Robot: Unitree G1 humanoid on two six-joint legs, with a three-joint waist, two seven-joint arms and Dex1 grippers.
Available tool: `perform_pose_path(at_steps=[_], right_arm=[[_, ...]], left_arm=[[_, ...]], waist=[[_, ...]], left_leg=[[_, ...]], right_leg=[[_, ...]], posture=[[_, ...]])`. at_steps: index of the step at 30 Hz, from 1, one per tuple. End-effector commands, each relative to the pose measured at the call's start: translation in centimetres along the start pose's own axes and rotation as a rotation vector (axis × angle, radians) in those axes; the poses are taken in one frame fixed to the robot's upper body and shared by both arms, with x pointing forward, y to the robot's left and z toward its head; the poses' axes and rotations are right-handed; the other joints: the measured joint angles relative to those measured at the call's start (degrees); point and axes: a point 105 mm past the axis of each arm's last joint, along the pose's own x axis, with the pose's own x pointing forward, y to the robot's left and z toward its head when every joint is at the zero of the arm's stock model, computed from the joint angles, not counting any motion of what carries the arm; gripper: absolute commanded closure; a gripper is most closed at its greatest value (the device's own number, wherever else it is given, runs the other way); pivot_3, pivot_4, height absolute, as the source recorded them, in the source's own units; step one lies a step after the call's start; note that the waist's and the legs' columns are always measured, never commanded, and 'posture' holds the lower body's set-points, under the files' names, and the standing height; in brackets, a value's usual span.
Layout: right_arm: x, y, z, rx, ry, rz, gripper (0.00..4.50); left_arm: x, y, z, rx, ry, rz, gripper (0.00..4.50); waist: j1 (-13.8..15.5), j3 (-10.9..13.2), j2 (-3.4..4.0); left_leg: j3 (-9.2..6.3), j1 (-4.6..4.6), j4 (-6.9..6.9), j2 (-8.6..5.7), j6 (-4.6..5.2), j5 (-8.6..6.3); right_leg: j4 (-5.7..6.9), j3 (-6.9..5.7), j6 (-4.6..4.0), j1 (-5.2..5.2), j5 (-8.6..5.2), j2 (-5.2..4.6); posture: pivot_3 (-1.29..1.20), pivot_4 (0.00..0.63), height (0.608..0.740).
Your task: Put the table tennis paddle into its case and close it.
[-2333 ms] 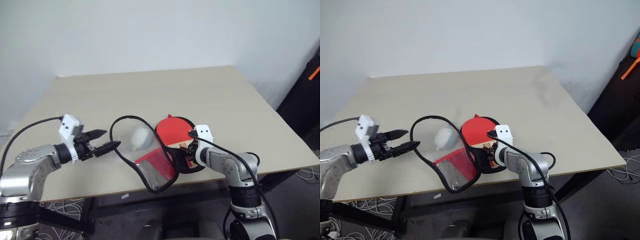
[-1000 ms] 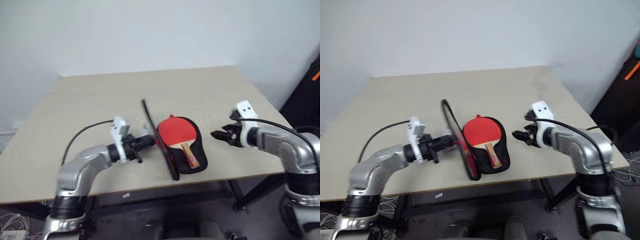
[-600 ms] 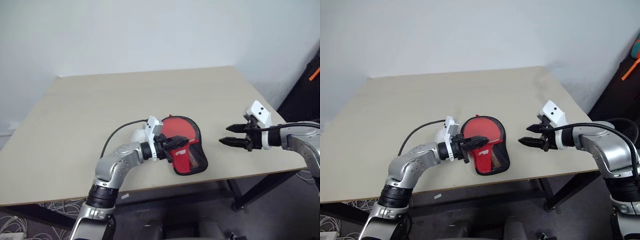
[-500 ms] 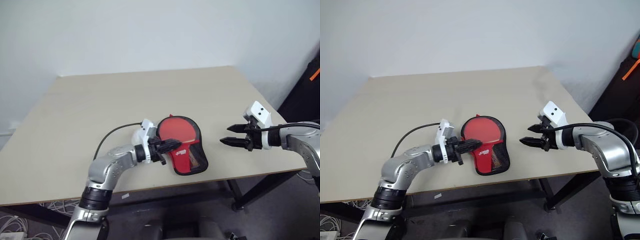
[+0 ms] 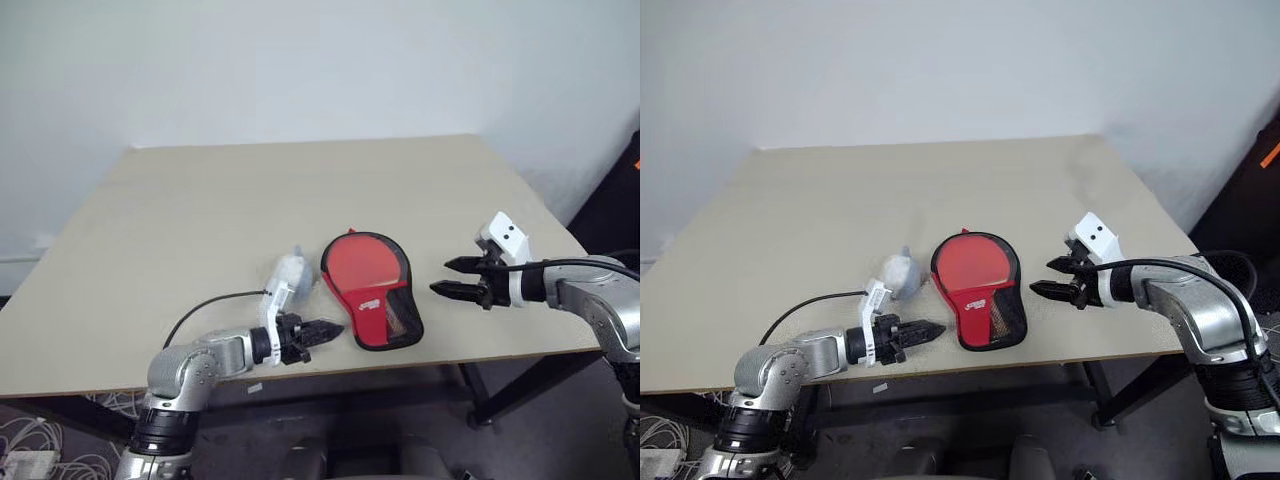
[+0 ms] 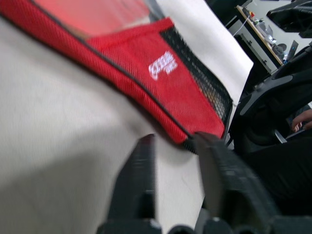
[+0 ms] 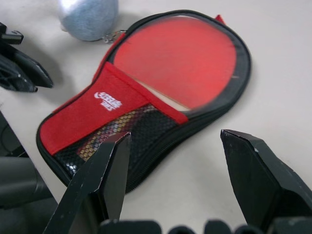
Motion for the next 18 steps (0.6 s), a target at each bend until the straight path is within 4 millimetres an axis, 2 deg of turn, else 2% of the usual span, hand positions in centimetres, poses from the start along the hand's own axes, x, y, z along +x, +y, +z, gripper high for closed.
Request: perform_pose_path(at_steps=[1,2,18], right_arm=[[-0.2,0.4,1.4,-0.039,-0.040,-0.003,1.29],[-0.1,0.5,1.4,-0.038,-0.042,-0.001,1.29],[0.8,1.3,1.7,-0.016,-0.067,-0.011,1.29]], left_arm=[[0.8,-1.1,0.3,-0.001,-0.009,-0.040,1.93],[0.9,-1.1,0.1,-0.010,-0.006,-0.044,1.66],[4.6,-1.8,-0.7,-0.160,0.043,-0.067,1.66]], waist=[[0.33,0.00,0.00],[0.39,0.00,0.00],[1.10,0.00,-0.01]], left_leg=[[0.00,0.00,0.01,0.00,0.00,0.00],[0.02,0.00,0.01,0.00,0.00,0.00],[0.02,0.00,0.09,-0.07,-0.01,-0.01]], right_leg=[[0.00,0.00,0.00,0.00,0.00,0.00],[0.00,0.00,-0.01,0.00,0.00,0.00],[-0.01,-0.01,0.00,0.08,0.00,-0.03]], posture=[[0.00,0.000,0.698],[0.00,0.000,0.698],[0.00,0.000,0.698]])
